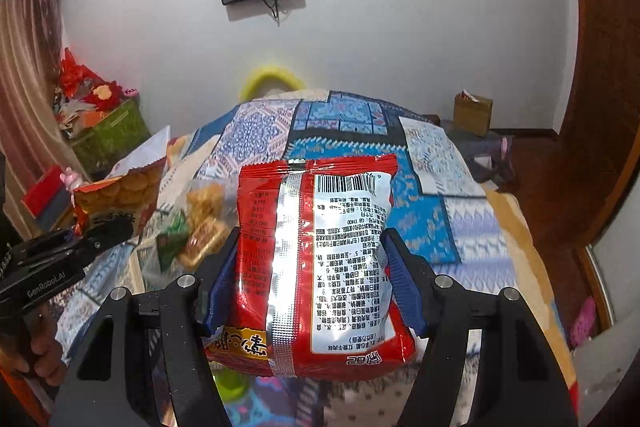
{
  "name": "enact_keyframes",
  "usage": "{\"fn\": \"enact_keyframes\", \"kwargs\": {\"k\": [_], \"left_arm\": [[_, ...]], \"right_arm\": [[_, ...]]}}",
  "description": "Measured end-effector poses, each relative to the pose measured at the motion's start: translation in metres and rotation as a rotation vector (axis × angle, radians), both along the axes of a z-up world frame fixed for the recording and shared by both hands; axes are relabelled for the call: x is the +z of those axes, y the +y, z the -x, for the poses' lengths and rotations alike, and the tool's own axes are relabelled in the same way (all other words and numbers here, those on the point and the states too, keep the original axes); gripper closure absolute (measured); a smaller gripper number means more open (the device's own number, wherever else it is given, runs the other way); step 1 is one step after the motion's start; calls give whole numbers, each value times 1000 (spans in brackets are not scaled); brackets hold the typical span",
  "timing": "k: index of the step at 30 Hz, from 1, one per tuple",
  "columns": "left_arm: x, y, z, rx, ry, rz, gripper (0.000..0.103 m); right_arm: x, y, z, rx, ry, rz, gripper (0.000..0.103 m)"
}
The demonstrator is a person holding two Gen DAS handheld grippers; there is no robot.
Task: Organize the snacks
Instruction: 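Lower both red bags into the clear box and open both grippers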
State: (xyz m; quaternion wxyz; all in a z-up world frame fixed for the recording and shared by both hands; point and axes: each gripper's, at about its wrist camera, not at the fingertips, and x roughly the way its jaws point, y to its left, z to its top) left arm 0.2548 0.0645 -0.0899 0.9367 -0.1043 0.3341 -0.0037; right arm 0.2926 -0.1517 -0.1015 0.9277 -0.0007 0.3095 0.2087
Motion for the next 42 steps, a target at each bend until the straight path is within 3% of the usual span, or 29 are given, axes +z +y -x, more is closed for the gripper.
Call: {"fn": "enact_keyframes", "kwargs": {"k": [16,26,29,30,31,42], "left_arm": [[-39,-9,-88,36,74,-36,71],[-64,-14,-116,53,133,-43,71],[-64,-17,-114,38,132,-33,61],[-64,-17,-114,32,135,-28,50],[-63,-18,-113,31,134,-24,46],[-42,-19,-85,11,108,-19,36]], "right_arm": [[-26,25,-63,30,79,22,39],[-48,33,-80,41,137,72,39],[-49,34,-81,47,143,81,39],[-49,34,-80,47,142,87,39],[-49,35,-81,48,142,96,39],[-44,32,-73,56,177,120,38]]}}
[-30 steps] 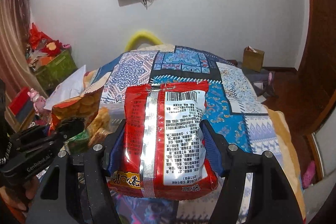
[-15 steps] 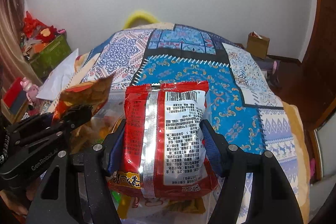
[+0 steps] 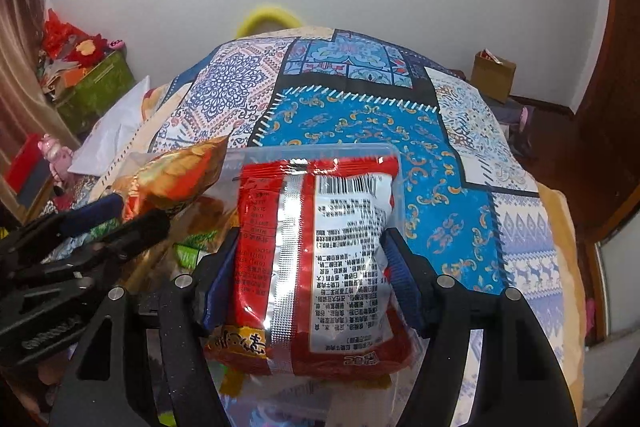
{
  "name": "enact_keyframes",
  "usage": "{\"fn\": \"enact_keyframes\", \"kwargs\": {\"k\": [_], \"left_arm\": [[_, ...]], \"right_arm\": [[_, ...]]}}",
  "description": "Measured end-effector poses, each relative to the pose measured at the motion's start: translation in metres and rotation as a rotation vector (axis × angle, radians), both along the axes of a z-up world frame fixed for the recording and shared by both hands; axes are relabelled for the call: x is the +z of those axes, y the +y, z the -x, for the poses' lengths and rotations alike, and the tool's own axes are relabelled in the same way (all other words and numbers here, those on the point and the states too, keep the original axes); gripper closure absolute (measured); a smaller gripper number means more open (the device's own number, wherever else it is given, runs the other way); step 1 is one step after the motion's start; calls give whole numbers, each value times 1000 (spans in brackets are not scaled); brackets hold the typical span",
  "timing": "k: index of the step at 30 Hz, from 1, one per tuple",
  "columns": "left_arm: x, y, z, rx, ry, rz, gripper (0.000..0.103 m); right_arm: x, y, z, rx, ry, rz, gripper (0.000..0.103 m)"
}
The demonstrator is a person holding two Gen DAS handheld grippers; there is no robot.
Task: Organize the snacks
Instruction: 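Lower both red bags into the clear box and open both grippers, then grasp the green jelly cup with the right gripper while the left grasps the biscuit roll pack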
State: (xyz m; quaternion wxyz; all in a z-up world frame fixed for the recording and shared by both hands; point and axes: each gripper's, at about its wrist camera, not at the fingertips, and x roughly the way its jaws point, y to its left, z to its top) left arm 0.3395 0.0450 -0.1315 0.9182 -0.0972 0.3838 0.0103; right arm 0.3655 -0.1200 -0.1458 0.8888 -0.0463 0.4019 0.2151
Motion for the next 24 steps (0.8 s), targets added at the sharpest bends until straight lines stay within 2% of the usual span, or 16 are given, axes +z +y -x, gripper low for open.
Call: {"fn": "enact_keyframes", "kwargs": {"k": [10,12,17,24], "left_arm": [[42,4,53,-8,-71,-8,34],[46,6,64,-2,-78,-17,33],[43,13,89,7,-62,-17,33],[19,17,125,2,2,-21,32]], "right_arm": [[34,-17,36,4,-52,-59,35],[40,-20,48,11,-71,-72,28],[45,-19,80,34,-114,-49,26],[21,-10,114,71,-69,-37,26]]}}
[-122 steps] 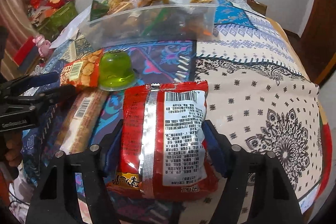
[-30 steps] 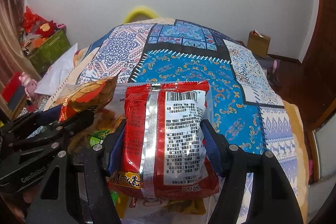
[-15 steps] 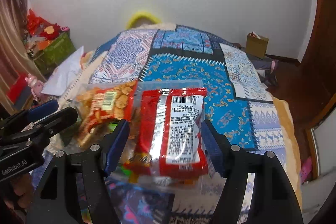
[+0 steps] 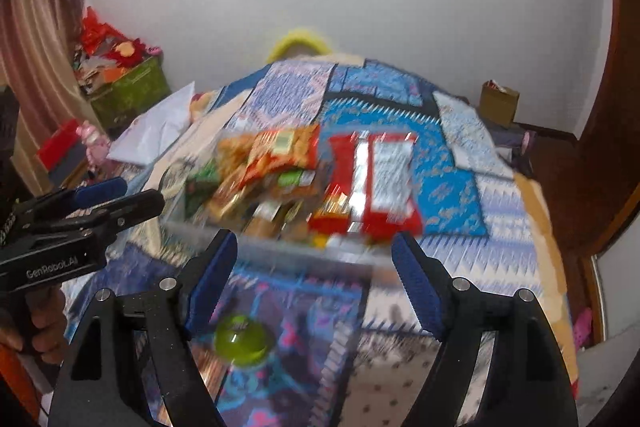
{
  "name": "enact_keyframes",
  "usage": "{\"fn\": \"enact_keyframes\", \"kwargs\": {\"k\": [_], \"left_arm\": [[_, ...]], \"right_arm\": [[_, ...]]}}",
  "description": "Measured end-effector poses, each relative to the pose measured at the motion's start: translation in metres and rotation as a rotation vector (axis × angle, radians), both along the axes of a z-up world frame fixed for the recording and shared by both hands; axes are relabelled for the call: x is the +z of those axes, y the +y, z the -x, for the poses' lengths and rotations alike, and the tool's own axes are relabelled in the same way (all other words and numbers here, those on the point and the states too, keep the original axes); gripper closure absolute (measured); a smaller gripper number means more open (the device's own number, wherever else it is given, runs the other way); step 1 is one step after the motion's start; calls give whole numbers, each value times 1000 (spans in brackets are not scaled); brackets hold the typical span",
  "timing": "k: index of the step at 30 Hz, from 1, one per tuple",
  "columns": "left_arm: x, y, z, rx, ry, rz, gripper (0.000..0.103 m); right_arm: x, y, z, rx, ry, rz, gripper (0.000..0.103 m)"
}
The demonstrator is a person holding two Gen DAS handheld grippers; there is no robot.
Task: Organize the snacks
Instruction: 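Grasp the green jelly cup with the right gripper while the left grasps the biscuit roll pack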
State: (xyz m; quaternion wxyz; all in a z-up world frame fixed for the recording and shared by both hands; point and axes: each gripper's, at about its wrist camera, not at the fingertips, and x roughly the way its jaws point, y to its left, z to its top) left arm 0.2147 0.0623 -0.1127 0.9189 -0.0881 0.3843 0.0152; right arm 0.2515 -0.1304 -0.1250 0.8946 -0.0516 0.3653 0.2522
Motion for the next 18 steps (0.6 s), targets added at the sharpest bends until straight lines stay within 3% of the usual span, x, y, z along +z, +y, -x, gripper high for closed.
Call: {"fn": "enact_keyframes", "kwargs": {"k": [12,18], "left_arm": [[-62,8,29,-3,145,0,32],[-81,9,35,-4,186,22,32]], "right_arm": [[-67,31,17,75,178,36,27],[-84,40,13,115,255,12,54]]}}
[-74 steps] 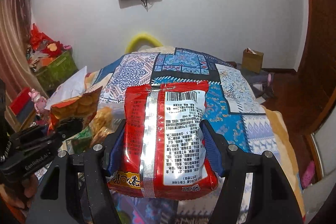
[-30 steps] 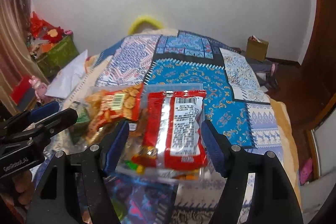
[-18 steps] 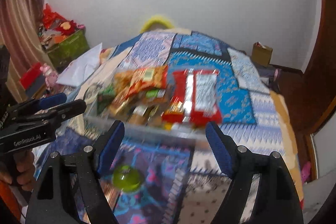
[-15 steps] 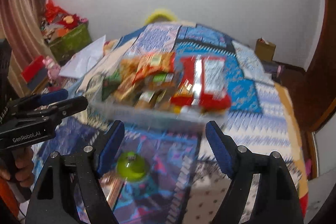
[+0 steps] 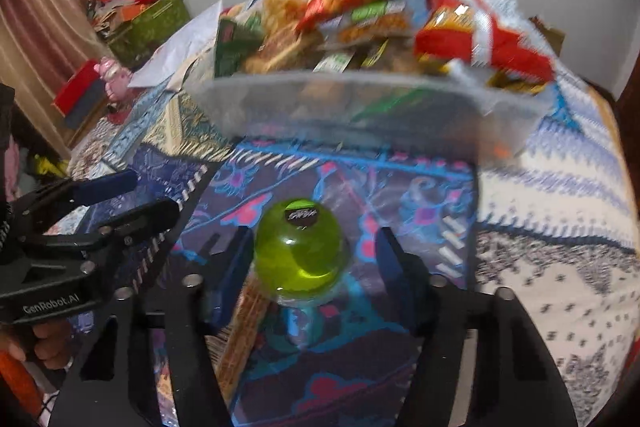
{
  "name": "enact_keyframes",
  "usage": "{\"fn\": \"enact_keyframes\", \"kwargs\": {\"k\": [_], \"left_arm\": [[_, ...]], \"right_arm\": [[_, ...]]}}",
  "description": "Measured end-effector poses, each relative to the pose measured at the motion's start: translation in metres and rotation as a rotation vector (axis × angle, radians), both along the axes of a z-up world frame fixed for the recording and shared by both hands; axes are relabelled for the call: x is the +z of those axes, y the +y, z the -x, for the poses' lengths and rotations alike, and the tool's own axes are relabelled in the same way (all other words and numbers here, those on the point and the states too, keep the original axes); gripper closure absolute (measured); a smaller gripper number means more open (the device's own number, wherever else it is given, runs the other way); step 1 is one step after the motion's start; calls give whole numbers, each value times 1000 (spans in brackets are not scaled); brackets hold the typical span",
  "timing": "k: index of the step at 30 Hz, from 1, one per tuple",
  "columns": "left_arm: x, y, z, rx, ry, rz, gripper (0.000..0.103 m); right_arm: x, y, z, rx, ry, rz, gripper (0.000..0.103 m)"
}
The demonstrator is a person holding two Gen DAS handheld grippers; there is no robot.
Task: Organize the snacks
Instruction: 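Grasp the green jelly cup with the right gripper while the left grasps the biscuit roll pack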
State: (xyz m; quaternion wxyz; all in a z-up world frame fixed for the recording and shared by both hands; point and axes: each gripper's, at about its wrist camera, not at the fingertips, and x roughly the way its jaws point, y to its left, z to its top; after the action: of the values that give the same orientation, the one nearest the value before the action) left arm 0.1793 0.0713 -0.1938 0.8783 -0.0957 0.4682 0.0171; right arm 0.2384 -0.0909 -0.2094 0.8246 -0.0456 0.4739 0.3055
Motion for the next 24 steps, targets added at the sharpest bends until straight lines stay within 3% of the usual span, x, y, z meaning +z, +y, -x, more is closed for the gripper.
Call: {"fn": "enact_keyframes", "kwargs": {"k": [2,19,24], "left_arm": [[-3,-1,2,-2,9,9,32],[-11,-69,20,-130,75,71,32],[-22,-87,26,-141,42,2,34]], "right_arm": [[-1,0,2,5,-2,-11,59],[25,-59,32,-130,-116,-5,59],[27,-65,38,-139,-113,-18,59]]}}
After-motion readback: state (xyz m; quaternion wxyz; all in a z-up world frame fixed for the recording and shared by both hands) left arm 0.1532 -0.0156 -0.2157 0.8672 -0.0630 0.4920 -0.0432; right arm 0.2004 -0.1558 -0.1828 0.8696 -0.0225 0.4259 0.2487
